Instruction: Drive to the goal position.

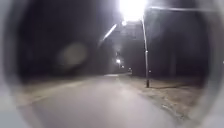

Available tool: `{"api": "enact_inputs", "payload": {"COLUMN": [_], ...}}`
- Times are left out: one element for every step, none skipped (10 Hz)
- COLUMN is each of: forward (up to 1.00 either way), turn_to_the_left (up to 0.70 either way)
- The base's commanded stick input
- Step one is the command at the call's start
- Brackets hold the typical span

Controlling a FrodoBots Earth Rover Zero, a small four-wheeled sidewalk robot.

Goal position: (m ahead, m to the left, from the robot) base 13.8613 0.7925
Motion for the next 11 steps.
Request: {"api": "enact_inputs", "payload": {"forward": [1.00, 1.00, 1.00, 1.00, 1.00, 1.00, 1.00, 1.00, 1.00, 1.00, 1.00], "turn_to_the_left": [0.00, 0.00, 0.00, 0.00, 0.00, 0.00, 0.00, 0.00, 0.00, 0.00, 0.00]}}
